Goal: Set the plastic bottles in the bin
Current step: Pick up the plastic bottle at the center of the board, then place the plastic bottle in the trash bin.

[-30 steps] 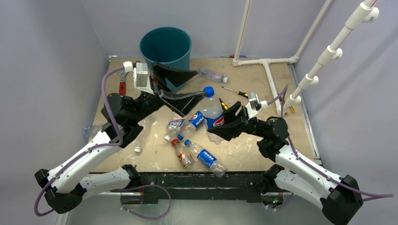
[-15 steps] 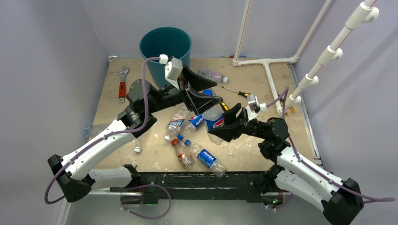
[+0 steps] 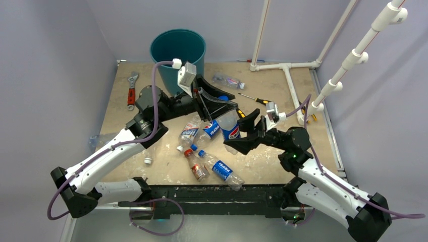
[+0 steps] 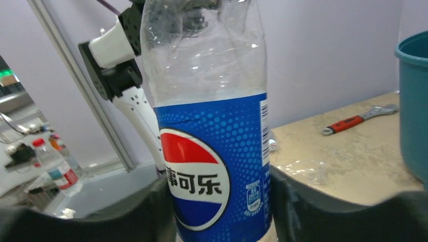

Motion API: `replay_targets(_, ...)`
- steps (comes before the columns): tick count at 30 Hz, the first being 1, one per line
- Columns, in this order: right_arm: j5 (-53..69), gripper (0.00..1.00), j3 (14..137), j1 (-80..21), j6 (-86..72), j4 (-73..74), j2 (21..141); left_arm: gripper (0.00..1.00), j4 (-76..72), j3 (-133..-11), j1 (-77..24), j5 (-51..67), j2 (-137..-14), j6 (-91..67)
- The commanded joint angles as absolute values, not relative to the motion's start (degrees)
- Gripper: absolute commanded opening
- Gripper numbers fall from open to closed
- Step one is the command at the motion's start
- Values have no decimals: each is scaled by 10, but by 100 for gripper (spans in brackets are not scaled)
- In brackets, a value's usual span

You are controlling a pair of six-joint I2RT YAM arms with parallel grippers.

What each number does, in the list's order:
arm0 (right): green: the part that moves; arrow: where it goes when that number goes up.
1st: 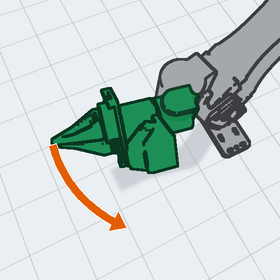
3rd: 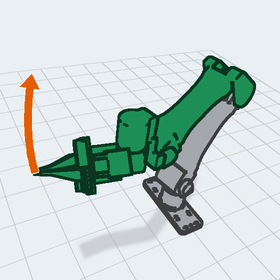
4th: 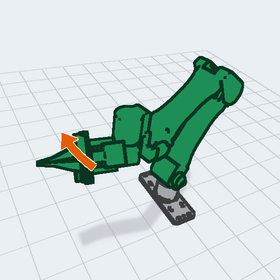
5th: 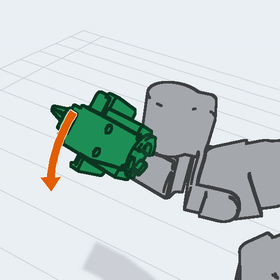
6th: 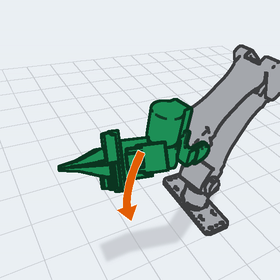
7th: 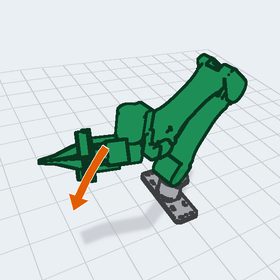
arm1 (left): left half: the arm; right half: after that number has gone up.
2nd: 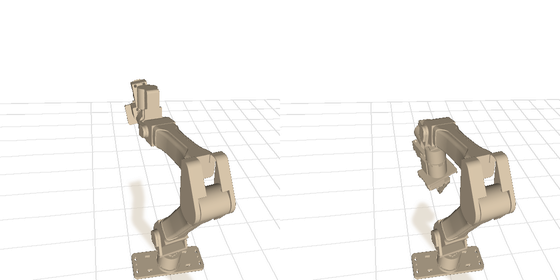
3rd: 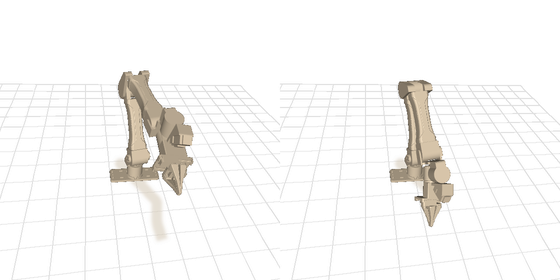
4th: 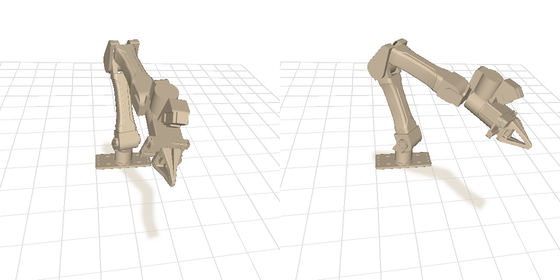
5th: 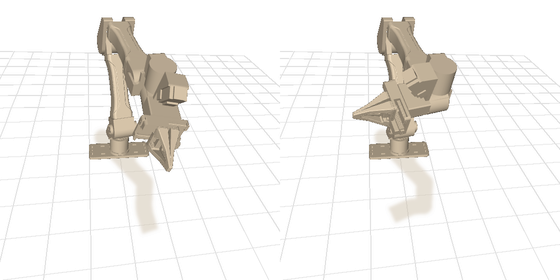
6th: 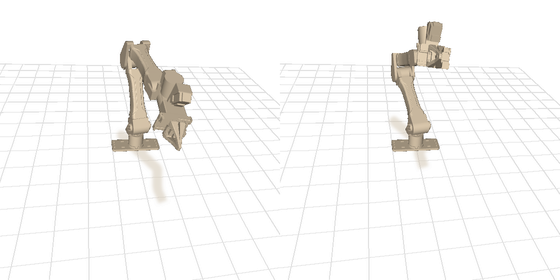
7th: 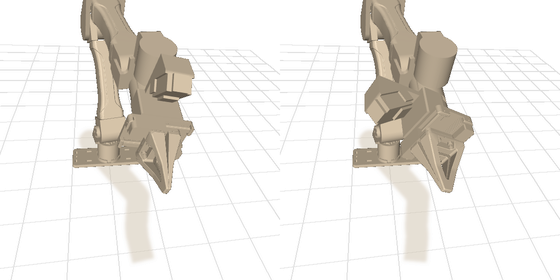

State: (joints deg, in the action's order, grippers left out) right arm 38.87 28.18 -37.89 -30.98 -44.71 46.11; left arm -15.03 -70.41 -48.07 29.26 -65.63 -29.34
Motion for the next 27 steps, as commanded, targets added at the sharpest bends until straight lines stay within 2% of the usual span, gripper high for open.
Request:
replay_targets(1,366,82,292,-381,-300,-432,454,0,-147,-712,-480,274,-631,-287)
replay_targets(3,355,98,303,-380,-296,-407,443,0,-148,-708,-481,257,-623,-272)
replay_targets(6,337,99,331,-380,-276,-340,421,0,-111,-727,-480,196,-620,-226)
replay_targets(10,306,99,362,-381,-238,-228,370,0,-67,-784,-480,54,-640,-124)
replay_targets(15,246,99,361,-380,-204,-129,293,0,-126,-848,-471,-136,-694,-20)
replay_targets(21,173,99,294,-380,-258,-101,210,0,-277,-890,-416,-201,-769,49)
replay_targets(24,167,99,262,-380,-285,-108,179,0,-332,-918,-351,-208,-806,17)
replay_targets(27,164,99,253,-381,-288,-101,164,0,-369,-967,-329,-234,-858,47)
